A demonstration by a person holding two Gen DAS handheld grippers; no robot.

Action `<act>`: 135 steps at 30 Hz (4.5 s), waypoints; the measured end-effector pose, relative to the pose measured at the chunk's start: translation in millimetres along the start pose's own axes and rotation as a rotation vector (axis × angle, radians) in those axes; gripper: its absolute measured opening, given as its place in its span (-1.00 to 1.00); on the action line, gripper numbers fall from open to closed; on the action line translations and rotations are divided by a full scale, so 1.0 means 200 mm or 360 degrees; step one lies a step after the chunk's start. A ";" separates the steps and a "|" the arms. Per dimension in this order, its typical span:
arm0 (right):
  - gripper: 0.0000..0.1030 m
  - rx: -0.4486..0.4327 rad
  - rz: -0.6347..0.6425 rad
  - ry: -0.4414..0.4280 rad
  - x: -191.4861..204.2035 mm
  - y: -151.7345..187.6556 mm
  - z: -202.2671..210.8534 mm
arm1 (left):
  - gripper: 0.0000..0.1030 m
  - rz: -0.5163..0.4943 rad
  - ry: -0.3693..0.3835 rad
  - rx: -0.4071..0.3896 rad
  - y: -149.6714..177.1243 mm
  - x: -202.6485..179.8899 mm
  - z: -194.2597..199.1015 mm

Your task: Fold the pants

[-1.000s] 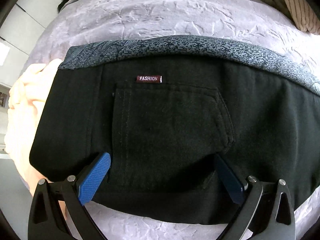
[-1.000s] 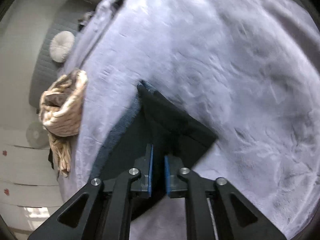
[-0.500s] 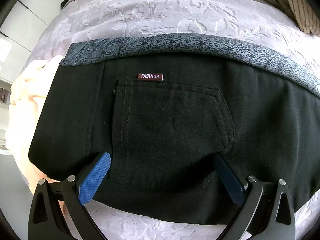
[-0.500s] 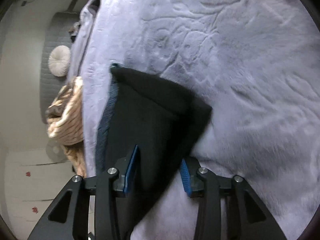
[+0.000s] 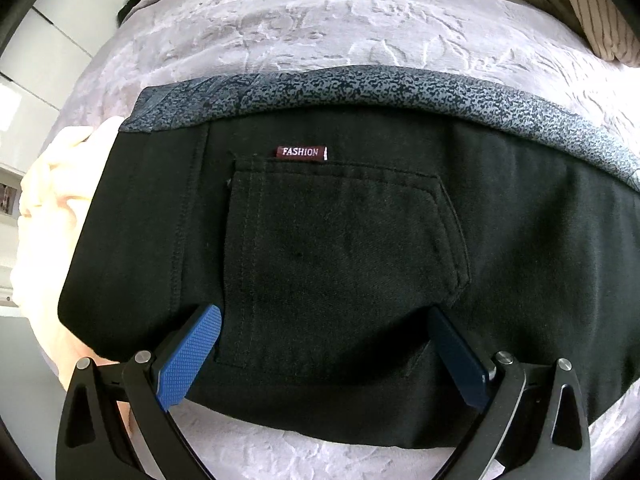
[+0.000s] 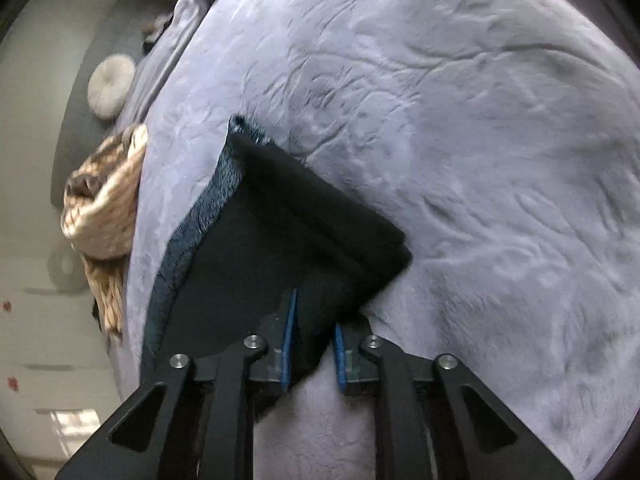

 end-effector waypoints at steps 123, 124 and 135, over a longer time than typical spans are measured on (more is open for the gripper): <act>0.00 0.0308 0.0127 -0.0276 0.04 0.05 0.11 | 1.00 -0.0430 0.0393 -0.0145 -0.03 -1.90 0.44; 0.01 0.0293 0.0121 -0.0286 0.03 0.04 0.10 | 1.00 -0.0424 0.0381 -0.0108 0.00 -1.90 0.39; 0.20 0.0196 0.0018 -0.0465 0.09 -0.05 -0.10 | 1.00 -0.0387 0.0415 -0.0130 0.02 -1.90 0.39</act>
Point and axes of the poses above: each gripper's, at about its wrist camera, not at the fingertips, and z roughly against the way its jaws point, x to its left, y to its underside, the point moved 6 cm from there along -z, roughly the way its jaws point, and after that the axes turned 6 degrees about -x, right-handed, at the moved point
